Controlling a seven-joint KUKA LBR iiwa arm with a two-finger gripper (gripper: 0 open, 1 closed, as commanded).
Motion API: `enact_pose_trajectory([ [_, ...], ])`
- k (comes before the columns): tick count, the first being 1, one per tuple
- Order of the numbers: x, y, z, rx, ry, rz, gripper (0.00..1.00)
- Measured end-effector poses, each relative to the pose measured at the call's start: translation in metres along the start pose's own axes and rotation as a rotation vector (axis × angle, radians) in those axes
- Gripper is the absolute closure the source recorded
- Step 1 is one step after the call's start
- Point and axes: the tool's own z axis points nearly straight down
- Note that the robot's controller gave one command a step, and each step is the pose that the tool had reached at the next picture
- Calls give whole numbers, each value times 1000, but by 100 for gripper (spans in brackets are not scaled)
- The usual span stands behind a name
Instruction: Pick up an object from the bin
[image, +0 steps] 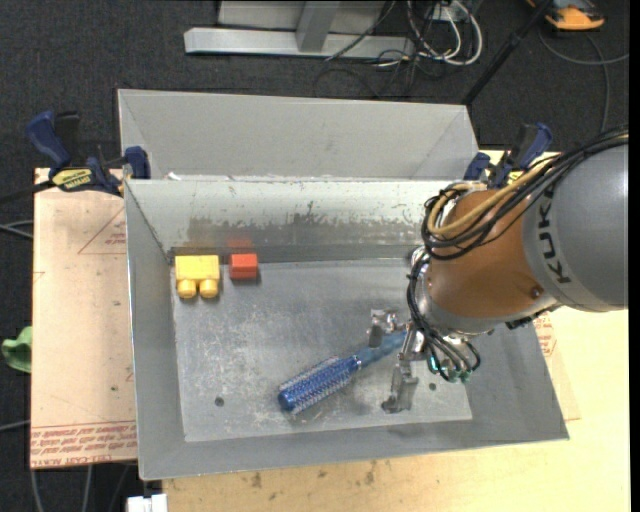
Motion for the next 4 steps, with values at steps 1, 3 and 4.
enact_pose_trajectory([
  [1,-17,60,58,-1,-5,-173,0],
  [3,-18,61,58,0,-8,-173,0],
  [4,-18,61,58,1,-7,-173,0],
])
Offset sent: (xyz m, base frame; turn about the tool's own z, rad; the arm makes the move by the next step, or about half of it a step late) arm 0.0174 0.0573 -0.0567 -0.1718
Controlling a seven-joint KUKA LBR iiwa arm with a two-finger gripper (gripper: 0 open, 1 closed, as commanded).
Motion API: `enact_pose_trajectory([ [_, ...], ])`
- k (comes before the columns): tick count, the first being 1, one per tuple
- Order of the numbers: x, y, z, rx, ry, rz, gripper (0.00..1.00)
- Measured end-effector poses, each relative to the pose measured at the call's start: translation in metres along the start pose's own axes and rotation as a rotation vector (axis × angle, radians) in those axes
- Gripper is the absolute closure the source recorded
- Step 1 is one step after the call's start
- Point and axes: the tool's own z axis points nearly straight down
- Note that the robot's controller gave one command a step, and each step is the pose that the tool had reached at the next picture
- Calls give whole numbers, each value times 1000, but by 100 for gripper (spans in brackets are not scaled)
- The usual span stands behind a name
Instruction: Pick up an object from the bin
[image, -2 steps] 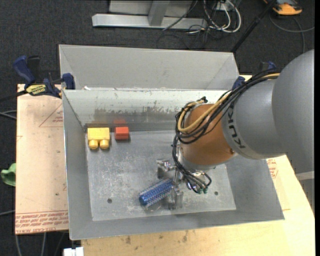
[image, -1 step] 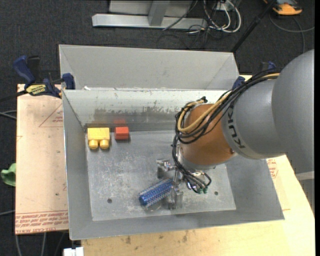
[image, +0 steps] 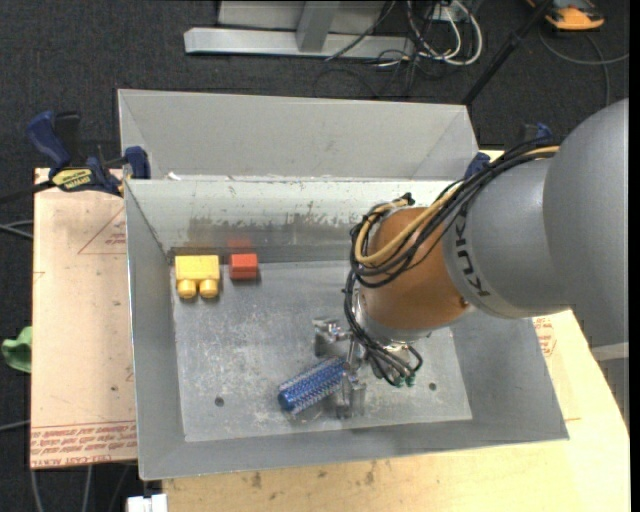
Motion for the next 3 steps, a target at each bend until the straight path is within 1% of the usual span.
enact_pose_trajectory([
  [1,0,0,0,0,-1,0,0],
  [2,-1,0,0,0,-2,0,100],
  [3,-1,0,-24,0,-2,0,100],
])
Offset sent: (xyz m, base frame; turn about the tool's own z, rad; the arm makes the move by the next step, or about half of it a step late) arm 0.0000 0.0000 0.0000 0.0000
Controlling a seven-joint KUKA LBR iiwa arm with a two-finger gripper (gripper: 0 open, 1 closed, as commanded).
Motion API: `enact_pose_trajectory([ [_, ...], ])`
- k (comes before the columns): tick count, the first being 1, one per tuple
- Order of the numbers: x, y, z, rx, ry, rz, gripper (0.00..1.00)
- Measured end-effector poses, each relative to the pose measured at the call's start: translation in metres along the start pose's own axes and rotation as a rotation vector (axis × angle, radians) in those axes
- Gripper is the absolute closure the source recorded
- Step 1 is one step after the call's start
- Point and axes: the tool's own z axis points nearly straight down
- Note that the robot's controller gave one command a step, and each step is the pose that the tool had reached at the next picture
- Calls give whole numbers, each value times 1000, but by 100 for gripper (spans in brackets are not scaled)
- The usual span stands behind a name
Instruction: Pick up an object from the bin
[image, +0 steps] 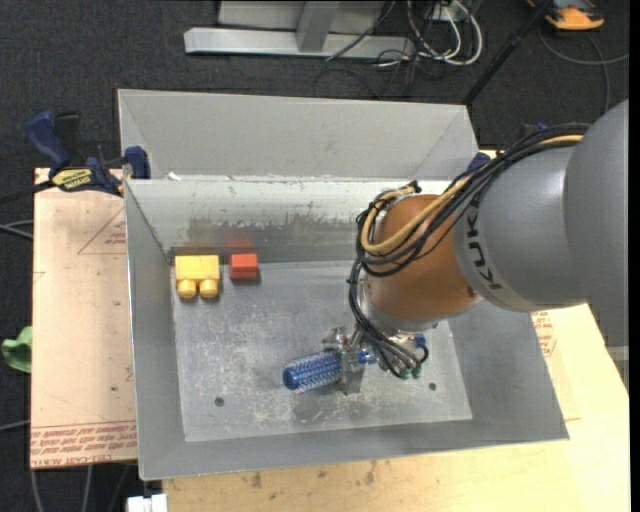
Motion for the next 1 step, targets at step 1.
enact_pose_trajectory([
  [1,-1,0,-58,1,-4,0,100],
])
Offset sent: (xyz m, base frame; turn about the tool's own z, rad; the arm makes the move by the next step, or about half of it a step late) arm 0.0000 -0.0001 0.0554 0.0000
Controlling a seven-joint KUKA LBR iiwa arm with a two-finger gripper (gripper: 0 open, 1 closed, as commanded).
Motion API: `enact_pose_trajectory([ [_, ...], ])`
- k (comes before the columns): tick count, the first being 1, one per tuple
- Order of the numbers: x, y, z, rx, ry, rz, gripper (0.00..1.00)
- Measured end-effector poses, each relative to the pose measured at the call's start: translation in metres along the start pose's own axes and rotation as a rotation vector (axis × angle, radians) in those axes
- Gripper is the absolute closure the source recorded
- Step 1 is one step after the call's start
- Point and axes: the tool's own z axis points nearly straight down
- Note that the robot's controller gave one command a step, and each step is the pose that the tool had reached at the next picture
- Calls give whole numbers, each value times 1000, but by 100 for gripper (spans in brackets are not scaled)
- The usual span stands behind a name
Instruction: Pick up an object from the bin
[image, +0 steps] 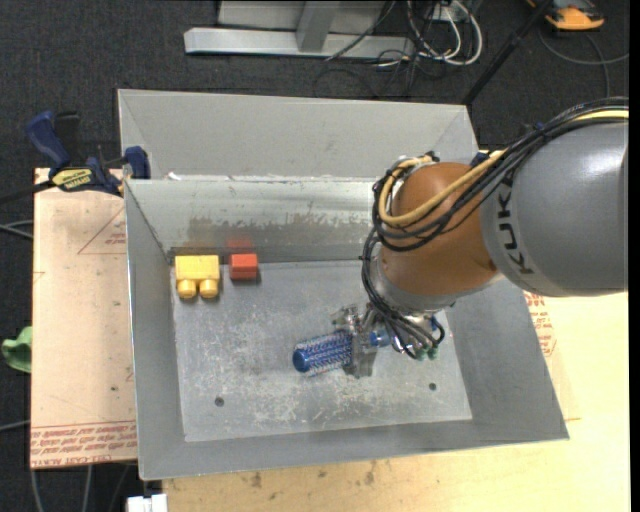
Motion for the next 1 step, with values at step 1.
enact_pose_trajectory([
  [1,0,0,-11,0,4,0,100],
])
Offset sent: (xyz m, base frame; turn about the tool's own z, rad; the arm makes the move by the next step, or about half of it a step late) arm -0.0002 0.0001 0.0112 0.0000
